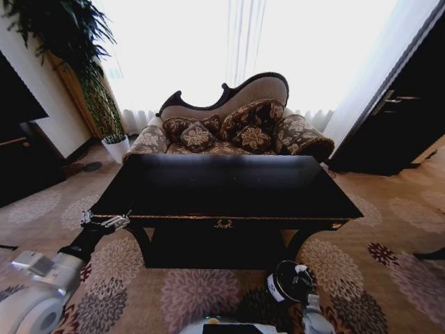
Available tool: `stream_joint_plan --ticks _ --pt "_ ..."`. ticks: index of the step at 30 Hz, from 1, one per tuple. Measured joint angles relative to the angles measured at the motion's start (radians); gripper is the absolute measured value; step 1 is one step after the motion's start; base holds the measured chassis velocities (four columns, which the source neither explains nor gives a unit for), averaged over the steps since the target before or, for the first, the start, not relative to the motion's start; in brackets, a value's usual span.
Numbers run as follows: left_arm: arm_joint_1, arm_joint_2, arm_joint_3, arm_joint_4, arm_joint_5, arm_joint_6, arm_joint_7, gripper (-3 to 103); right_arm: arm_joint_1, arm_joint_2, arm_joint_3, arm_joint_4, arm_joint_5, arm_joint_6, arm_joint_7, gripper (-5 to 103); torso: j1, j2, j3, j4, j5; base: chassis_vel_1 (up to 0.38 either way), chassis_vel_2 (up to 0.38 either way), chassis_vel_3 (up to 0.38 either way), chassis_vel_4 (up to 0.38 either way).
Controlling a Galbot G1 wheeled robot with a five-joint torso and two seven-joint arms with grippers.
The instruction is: Move to the front of the table and place the trash on the table into the trash bin.
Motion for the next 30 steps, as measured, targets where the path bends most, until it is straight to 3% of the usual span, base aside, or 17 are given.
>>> stream_joint_plan --ticks 6,8,10,18,21,23,26,28,30 --pt "0.000 0.000 0.000 0.000 0.000 0.000 0.000 100 0.025 -0.014 -0.003 -0.049 0.053 -0.039 0.004 -2 0.000 0.000 0.000 0.0000 -0.0001 0.000 0.000 0.000 0.000" --pt "0.000 0.000 0.000 0.000 0.000 0.000 0.000 100 0.025 -0.015 -0.006 -0.050 0.102 -0.065 0.008 8 0.000 0.000 0.000 -0.0001 0.0002 0.000 0.000 0.000 0.000" --pt "0.000 0.000 0.000 0.000 0.000 0.000 0.000 100 0.025 -0.014 -0.006 -0.050 0.112 -0.071 0.009 8 0.000 0.000 0.000 -0.0001 0.0001 0.000 0.000 0.000 0.000" --pt "0.000 0.000 0.000 0.000 0.000 0.000 0.000 100 0.027 -0.002 -0.007 -0.055 0.131 -0.088 0.011 45 0.000 0.000 0.000 -0.0001 0.0000 0.000 0.000 0.000 0.000" --pt "0.000 0.000 0.000 0.000 0.000 0.000 0.000 100 0.027 0.001 -0.007 -0.055 0.129 -0.089 0.011 51 0.000 0.000 0.000 0.0000 -0.0001 0.000 0.000 0.000 0.000" --pt "0.000 0.000 0.000 0.000 0.000 0.000 0.000 100 0.024 0.002 -0.007 -0.051 0.128 -0.089 0.010 61 0.000 0.000 0.000 -0.0001 0.0000 0.000 0.000 0.000 0.000" --pt "0.000 0.000 0.000 0.000 0.000 0.000 0.000 100 0.018 0.003 -0.007 -0.038 0.128 -0.089 0.010 67 0.000 0.000 0.000 -0.0001 -0.0001 0.000 0.000 0.000 0.000" --pt "0.000 0.000 0.000 0.000 0.000 0.000 0.000 100 0.005 0.005 -0.006 -0.014 0.128 -0.089 0.007 79 0.000 0.000 0.000 0.0000 -0.0001 0.000 0.000 0.000 0.000" --pt "0.000 0.000 0.000 0.000 0.000 0.000 0.000 100 -0.003 0.006 -0.005 -0.002 0.129 -0.087 0.003 84 0.000 0.000 0.000 0.0000 -0.0001 0.000 0.000 0.000 0.000"
